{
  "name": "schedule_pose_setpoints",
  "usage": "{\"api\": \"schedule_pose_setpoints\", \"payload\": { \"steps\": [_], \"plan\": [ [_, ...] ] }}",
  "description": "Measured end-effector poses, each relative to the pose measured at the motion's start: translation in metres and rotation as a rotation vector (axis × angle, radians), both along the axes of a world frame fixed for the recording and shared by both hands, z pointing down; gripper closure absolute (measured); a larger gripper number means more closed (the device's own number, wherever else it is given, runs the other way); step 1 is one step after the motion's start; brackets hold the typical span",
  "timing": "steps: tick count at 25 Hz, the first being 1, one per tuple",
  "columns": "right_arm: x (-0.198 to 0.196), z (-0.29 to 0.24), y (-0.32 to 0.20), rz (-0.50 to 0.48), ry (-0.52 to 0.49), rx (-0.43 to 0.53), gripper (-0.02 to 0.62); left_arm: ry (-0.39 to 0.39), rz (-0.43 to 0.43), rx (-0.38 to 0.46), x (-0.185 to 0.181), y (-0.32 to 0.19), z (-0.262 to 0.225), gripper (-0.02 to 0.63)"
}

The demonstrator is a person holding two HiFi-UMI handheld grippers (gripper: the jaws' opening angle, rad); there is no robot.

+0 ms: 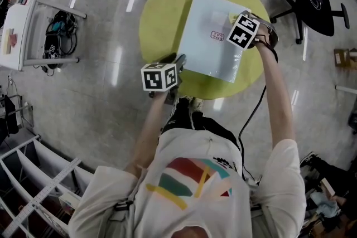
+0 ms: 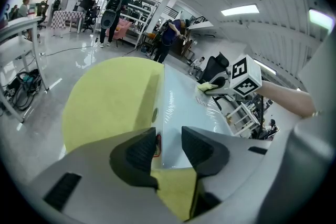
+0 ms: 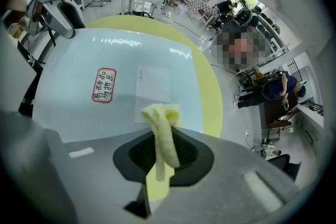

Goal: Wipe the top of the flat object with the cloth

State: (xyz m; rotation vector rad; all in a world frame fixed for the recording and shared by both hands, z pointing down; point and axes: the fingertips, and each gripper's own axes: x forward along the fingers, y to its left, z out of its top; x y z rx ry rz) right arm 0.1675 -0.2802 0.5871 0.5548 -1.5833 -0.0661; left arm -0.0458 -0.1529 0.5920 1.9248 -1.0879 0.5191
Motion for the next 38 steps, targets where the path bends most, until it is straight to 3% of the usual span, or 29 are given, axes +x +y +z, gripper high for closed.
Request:
{"api": "schedule_pose_setpoints", "payload": {
  "steps": [24,38],
  "plan": [
    [-0.042,-0.001,0.129,-0.044,-0.120,-0.227,0.568,0.005,-0.002,-0.008,0.002,0.001,0.006,0.446],
    [-0.066,-0.003,0.204,-0.041,-0.185,-0.302,0.568,0.005,-0.008,-0.008,0.003,0.002,0.005,0.446]
  ]
}}
